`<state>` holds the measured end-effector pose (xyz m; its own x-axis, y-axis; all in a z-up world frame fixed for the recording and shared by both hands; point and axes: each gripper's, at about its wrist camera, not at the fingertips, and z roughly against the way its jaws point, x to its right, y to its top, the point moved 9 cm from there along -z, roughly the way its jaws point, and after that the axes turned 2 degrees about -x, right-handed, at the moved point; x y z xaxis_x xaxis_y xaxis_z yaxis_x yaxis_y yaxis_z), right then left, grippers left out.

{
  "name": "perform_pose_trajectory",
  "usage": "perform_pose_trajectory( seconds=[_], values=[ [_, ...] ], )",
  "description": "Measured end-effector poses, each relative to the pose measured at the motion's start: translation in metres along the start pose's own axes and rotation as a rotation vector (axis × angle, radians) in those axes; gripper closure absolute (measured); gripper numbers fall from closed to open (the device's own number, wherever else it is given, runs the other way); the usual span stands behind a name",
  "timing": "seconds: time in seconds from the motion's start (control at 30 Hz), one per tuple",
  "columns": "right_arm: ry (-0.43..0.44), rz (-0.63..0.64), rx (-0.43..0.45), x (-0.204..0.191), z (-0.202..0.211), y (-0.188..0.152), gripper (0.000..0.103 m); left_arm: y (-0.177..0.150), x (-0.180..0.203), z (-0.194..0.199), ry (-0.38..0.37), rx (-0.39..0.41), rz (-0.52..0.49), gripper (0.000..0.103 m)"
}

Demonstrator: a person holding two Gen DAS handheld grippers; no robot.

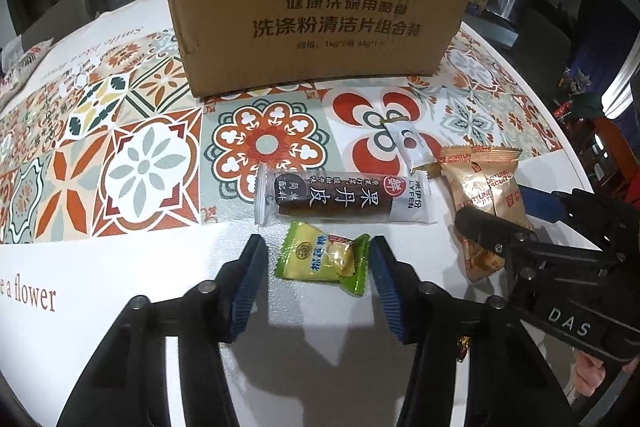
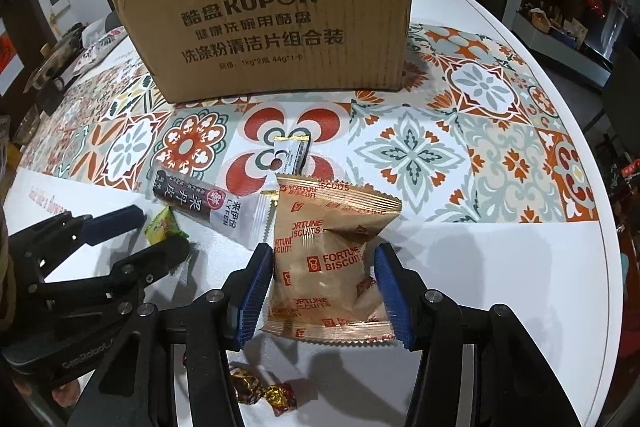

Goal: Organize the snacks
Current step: 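Grasp the green candy with the left tool while the right tool grasps the Fortune Biscuits packet, then carry the green candy and Fortune Biscuits packet into the box and release both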

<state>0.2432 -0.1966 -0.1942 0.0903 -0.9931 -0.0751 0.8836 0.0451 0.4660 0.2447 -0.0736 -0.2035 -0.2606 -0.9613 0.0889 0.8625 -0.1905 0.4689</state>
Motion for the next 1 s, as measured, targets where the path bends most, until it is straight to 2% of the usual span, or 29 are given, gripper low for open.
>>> perform_pose_trajectory(
  seconds=[0.1, 0.2, 0.27, 0.6, 1.0],
  values=[
    [0.015, -0.003, -0.006, -0.003, -0.001, -0.002, 0.05, -0.001, 0.001, 0.001, 0.025, 0.01, -0.02, 0.063],
    [0.022, 0.006, -0.006, -0.007, -0.001, -0.005, 0.057, -0.002, 0.002, 0.001, 0.015, 0.013, -0.017, 0.067],
    [0.03, 0.003, -0.006, -0.009, 0.0, -0.006, 0.058, -0.002, 0.003, 0.002, 0.009, 0.01, -0.018, 0.068],
    [0.054, -0.013, 0.007, -0.016, 0.01, -0.011, 0.058, -0.002, 0.007, 0.021, -0.039, 0.033, 0.004, 0.069],
    [0.058, -0.018, 0.079, -0.019, 0.04, -0.001, 0.058, 0.009, 0.006, 0.057, -0.04, 0.102, 0.006, 0.069]
  ],
)
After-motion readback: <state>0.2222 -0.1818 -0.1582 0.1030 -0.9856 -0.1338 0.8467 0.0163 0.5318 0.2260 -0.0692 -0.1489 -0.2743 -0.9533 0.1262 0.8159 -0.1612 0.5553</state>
